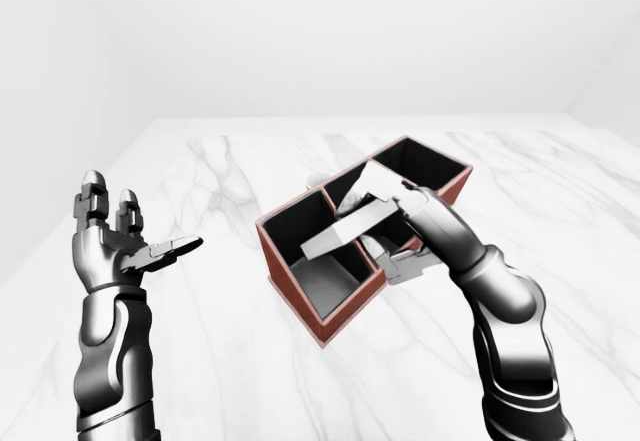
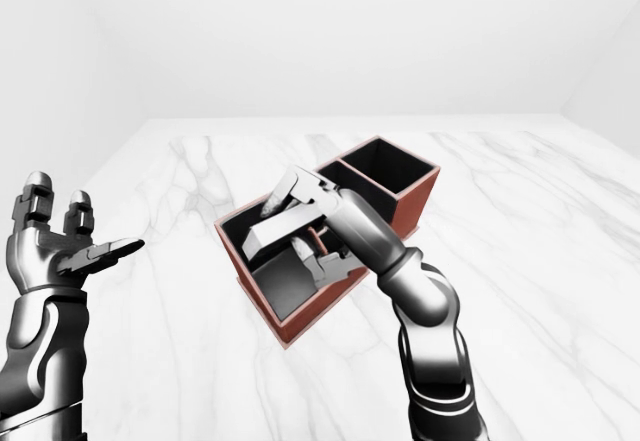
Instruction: Pick up the book and place it in the left compartment of the caddy.
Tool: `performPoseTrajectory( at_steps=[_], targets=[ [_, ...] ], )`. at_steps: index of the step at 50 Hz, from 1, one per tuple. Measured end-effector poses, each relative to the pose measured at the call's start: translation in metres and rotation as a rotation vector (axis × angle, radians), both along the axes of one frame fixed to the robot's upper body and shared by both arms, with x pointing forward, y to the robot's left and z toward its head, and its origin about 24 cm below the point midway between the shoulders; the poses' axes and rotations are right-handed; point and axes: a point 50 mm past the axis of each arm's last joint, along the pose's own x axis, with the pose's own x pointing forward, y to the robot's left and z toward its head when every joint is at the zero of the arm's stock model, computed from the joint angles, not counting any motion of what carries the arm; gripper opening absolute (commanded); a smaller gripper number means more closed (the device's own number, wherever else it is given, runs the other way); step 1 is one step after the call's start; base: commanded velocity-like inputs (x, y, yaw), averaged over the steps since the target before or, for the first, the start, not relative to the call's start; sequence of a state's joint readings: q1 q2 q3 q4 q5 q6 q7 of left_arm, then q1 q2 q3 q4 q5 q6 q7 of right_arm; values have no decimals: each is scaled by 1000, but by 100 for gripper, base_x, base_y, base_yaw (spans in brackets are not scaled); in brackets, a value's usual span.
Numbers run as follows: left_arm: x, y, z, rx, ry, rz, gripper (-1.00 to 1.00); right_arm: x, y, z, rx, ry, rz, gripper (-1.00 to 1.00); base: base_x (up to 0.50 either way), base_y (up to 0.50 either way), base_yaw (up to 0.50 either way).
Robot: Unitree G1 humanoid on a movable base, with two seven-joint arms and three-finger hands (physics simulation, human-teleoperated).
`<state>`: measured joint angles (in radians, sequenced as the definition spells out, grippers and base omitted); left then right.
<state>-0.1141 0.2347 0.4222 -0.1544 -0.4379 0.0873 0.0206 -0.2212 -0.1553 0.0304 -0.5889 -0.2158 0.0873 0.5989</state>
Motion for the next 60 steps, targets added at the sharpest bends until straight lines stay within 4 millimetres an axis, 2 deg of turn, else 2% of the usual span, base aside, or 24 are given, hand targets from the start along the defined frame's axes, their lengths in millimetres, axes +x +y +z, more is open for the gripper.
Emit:
performPoseTrajectory(
  at_steps=[12, 36, 60],
  targets=[
    [0, 0, 0, -1, 1, 0, 100, 7, 4, -15, -33, 67, -16, -100, 0, 0, 0],
    [1, 0, -1, -2, 6, -1, 100, 14, 3, -25, -68, 117, -41, -100, 0, 0, 0],
    [0, 1, 0, -4, 1, 2, 100, 28, 5, -54, -82, 250, -74, -100, 0, 0, 0]
  ],
)
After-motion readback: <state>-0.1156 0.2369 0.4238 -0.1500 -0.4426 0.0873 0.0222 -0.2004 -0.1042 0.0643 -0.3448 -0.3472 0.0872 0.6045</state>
